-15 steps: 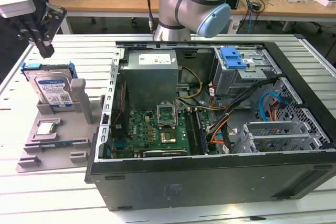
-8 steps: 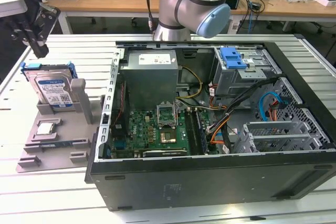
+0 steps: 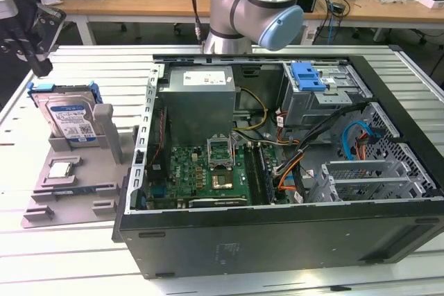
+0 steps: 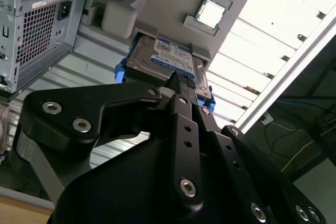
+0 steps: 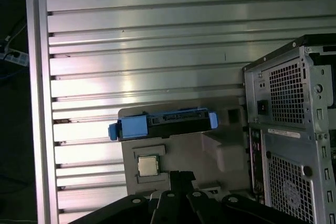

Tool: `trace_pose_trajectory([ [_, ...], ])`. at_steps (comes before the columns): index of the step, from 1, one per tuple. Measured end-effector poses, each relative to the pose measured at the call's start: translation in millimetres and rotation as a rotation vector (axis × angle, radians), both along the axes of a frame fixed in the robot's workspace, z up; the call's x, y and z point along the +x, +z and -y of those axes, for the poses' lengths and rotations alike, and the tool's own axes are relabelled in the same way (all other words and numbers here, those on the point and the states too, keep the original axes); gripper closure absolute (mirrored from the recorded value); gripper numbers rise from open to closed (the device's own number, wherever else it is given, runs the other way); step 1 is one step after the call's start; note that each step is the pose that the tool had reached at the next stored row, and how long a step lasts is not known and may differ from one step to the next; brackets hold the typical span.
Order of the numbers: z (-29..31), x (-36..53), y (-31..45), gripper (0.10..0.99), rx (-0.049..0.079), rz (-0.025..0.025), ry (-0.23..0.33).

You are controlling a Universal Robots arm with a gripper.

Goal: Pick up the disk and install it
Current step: 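Reach for the disk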

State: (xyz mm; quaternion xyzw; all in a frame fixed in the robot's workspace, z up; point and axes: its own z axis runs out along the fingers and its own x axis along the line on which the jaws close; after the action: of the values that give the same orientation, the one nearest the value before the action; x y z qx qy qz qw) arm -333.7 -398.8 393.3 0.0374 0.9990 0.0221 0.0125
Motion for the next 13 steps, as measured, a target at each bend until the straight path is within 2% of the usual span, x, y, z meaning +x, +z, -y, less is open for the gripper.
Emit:
trace_pose_trajectory([
  [5, 0.0, -13.1, 0.0, 0.980, 0.000, 0.0000, 0.000],
  [13, 0.0, -26.8, 0.0, 0.980, 0.000, 0.0000, 0.000],
])
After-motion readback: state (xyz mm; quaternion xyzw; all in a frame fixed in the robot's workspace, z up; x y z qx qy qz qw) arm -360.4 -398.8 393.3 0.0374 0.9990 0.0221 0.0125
